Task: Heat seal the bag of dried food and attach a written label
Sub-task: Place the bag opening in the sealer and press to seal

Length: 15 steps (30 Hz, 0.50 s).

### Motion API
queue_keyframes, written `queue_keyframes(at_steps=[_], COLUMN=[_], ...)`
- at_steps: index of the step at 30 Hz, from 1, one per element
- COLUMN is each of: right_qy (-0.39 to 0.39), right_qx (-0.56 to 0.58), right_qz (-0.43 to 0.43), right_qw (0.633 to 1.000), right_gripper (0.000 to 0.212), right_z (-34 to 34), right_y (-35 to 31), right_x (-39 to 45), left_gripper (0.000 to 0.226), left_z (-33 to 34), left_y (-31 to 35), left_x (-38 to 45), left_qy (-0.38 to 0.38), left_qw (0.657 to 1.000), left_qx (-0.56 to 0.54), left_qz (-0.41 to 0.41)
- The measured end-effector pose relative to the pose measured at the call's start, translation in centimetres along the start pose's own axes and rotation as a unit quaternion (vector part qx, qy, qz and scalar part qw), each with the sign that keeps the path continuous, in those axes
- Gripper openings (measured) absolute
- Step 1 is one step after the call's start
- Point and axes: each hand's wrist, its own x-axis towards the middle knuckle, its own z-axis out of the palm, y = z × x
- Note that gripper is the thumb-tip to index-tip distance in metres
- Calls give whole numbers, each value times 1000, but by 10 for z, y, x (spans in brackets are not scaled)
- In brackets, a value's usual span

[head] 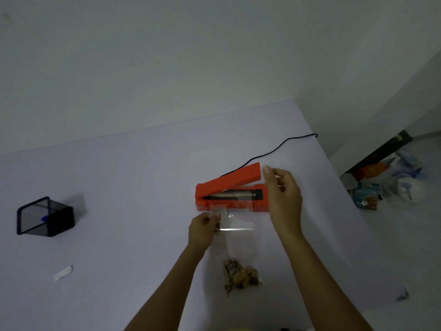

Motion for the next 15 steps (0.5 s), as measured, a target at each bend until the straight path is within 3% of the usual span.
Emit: queue_keyframes(at_steps=[15], right_qy=[6], right_qx=[-89], right_qz=[-25], right_qw=[996], right_gripper=[24], right_z=[6], right_y=[7], right_x=[19], left_gripper=[24], left_z=[-1], left_y=[-2], left_x=[0], left_qy=[2], left_qw=[1000], left_qx=[-1], left_qz=[0])
